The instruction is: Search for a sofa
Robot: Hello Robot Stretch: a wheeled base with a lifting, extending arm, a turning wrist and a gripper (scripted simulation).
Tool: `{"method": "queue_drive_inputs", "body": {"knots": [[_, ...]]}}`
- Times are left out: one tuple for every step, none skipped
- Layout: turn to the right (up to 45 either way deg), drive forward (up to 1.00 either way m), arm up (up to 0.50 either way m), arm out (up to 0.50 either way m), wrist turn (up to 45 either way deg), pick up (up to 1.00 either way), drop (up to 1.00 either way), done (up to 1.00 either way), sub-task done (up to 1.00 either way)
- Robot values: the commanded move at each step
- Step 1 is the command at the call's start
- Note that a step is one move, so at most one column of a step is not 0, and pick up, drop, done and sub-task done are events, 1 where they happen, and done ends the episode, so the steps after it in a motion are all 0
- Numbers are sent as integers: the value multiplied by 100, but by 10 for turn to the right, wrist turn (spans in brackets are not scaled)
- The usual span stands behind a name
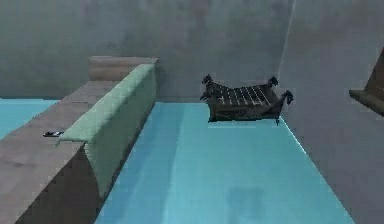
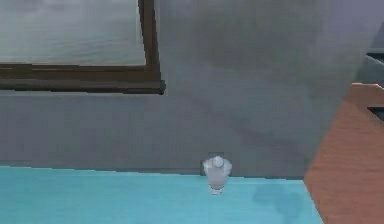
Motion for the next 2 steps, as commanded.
{"method": "queue_drive_inputs", "body": {"knots": [[-300,0,0,0,0,0,0,0,0],[0,0,0,0,0,0,0,100,0]]}}
